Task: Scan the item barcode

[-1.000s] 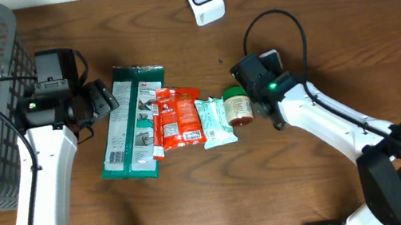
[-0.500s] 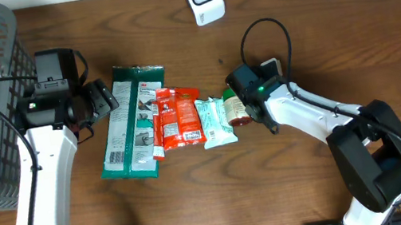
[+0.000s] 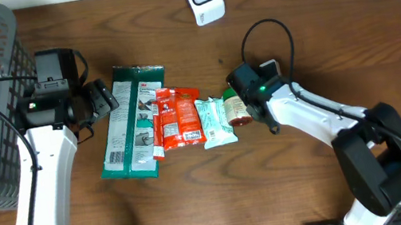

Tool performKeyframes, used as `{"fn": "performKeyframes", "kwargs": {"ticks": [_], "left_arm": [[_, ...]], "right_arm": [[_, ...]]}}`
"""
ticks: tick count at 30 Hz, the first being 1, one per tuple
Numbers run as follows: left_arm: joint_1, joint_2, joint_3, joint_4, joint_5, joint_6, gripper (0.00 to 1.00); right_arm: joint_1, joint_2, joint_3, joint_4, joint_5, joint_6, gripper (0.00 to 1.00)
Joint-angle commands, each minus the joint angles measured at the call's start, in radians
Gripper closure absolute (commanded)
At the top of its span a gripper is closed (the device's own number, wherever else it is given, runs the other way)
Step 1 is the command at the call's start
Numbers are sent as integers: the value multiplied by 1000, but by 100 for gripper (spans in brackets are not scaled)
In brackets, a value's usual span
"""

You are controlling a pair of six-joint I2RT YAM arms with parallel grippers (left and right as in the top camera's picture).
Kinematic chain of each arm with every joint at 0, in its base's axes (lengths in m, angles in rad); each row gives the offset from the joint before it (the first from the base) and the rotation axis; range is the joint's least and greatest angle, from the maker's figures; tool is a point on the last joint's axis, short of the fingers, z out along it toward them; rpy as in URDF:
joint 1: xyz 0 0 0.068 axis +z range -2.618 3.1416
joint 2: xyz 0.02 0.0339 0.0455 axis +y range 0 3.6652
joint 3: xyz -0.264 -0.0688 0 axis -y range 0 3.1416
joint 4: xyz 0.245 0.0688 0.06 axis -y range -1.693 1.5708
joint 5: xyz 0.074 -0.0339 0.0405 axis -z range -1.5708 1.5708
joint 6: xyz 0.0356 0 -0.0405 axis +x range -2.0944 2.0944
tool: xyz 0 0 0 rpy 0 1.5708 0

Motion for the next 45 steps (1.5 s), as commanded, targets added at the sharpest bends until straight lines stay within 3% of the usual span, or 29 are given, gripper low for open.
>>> {"fn": "performKeyframes", "kwargs": {"ticks": [1, 20, 26, 32, 33, 37, 39, 40, 43, 45], "left_arm": [[3, -7, 10, -4, -6, 10, 15], [3, -7, 10, -4, -6, 10, 15], [3, -7, 10, -4, -6, 10, 15], [3, -7, 10, -4, -6, 10, 15], [3, -7, 10, -4, -6, 10, 15], [3, -7, 10, -4, -6, 10, 15], [3, -7, 10, -4, -6, 10, 15], [3, -7, 10, -4, -6, 10, 15], [3, -7, 10, -4, -6, 10, 15], [3, -7, 10, -4, -6, 10, 15]], "right_arm": [[3, -61, 13, 6, -89, 16, 76], [1, -79, 13, 34, -174, 11, 76], [-6, -101, 35, 40, -223, -66, 77], [-135, -220, 133, -26, -488, -145, 75], [-210, -256, 149, -29, -603, -166, 65], [-426, -293, 151, -26, -878, -225, 60], [-529, -287, 148, -49, -978, -255, 47], [-570, -284, 146, -69, -1005, -254, 42], [-669, -280, 137, -140, -1013, -269, 43], [-701, -280, 115, -159, -1013, -327, 35]]}}
